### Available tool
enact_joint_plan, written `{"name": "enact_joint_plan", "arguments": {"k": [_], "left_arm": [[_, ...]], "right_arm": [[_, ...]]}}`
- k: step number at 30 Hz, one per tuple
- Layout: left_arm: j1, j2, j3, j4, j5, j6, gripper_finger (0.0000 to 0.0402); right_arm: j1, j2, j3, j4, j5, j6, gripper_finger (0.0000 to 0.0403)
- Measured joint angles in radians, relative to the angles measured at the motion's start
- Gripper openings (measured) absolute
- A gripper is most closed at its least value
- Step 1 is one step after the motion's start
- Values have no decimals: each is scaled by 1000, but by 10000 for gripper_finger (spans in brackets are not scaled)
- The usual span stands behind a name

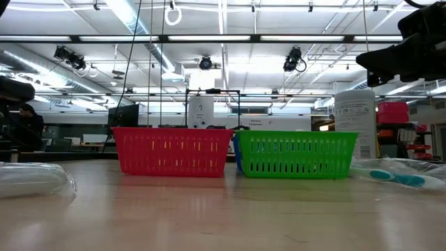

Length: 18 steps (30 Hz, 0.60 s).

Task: Pick & Place Travel size toiletries
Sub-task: Put the bottom left toothpaste into the red bin

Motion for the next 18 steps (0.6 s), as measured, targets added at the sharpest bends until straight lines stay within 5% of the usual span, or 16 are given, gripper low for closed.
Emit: {"name": "enact_joint_plan", "arguments": {"k": [18], "left_arm": [[-5, 0, -2, 40, -26, 54, 205]], "right_arm": [[0, 0, 0, 0, 0, 0, 40]]}}
